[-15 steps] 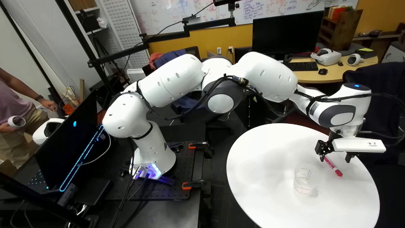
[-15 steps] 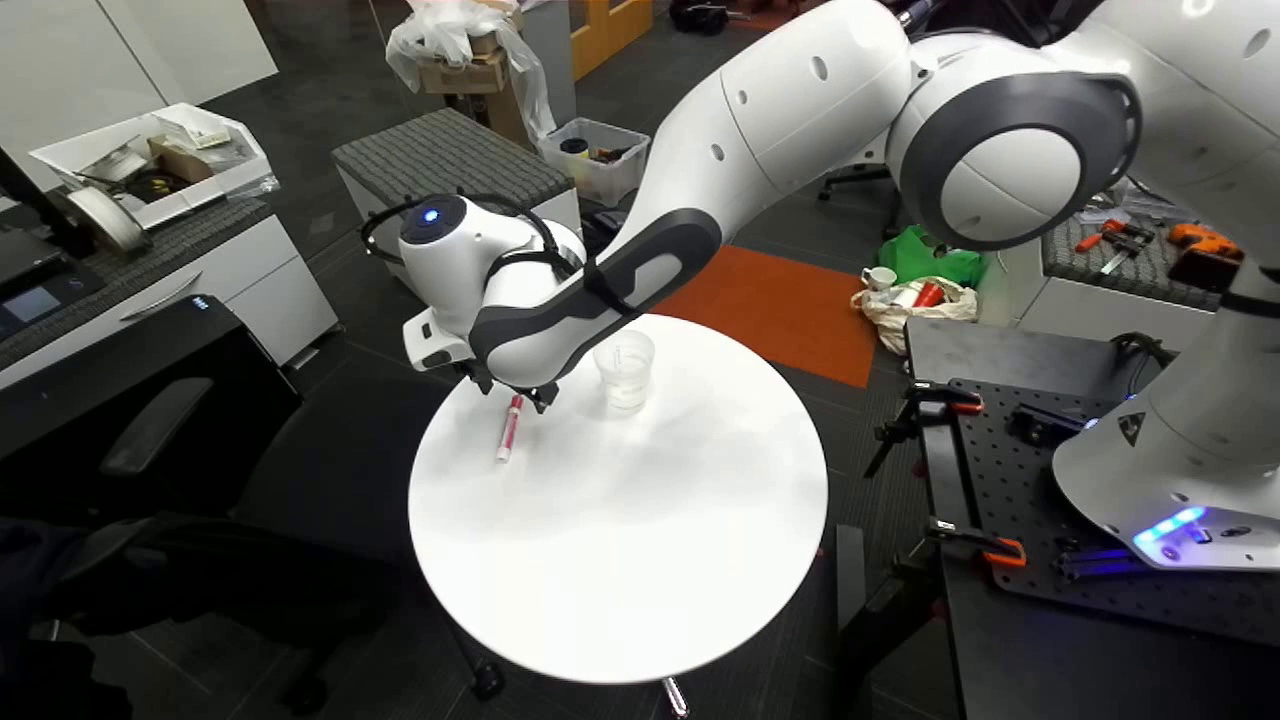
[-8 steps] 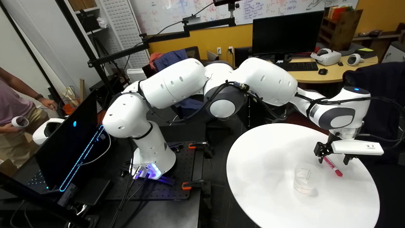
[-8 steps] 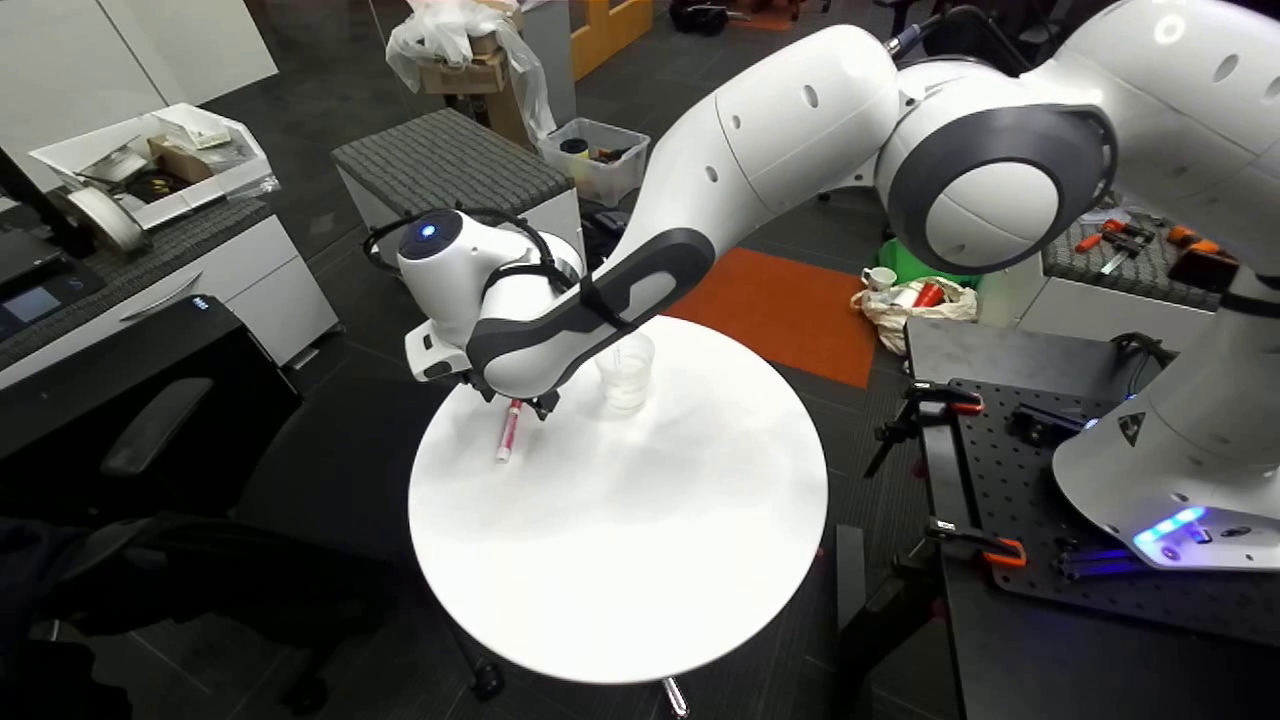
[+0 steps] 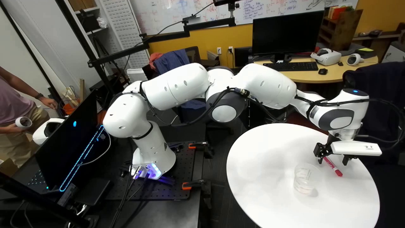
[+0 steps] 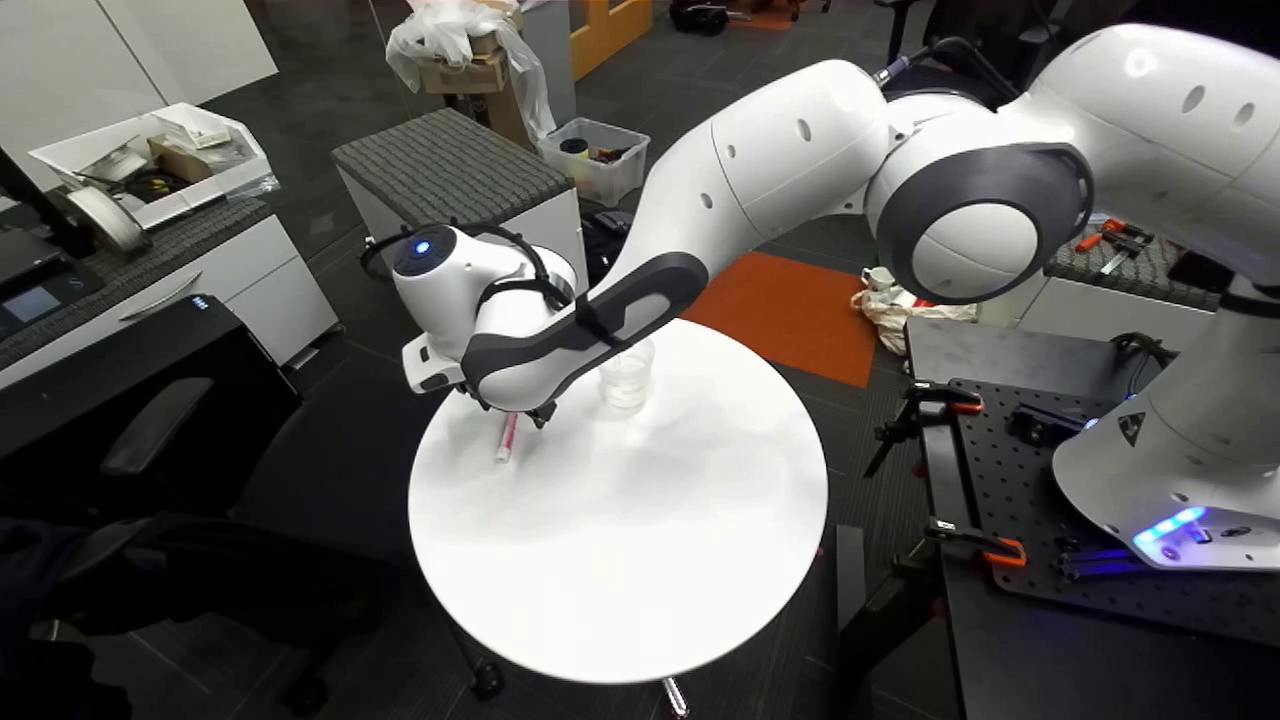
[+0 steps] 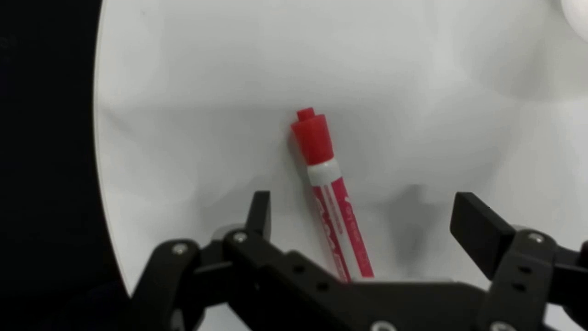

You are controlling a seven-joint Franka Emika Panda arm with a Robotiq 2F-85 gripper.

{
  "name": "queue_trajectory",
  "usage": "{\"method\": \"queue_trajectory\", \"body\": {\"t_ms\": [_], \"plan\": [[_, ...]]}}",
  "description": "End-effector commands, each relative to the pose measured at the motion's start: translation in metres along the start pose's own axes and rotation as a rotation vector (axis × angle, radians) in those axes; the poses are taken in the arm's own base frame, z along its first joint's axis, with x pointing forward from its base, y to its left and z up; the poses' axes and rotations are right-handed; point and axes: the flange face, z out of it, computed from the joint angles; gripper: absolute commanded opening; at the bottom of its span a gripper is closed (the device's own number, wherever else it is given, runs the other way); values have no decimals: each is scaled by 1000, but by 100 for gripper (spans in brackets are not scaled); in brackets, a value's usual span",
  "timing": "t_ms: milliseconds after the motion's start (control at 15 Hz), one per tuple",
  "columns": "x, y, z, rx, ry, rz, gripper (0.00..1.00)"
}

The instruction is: Get the marker from the table and place it in the colorless cup

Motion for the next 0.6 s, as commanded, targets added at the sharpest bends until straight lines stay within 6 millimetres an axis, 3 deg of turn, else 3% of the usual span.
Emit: {"method": "queue_trajectory", "body": {"t_ms": [0, 533], "plan": [[4, 6, -1, 12, -5, -25, 100], [11, 6, 7, 31, -14, -42, 100]]}}
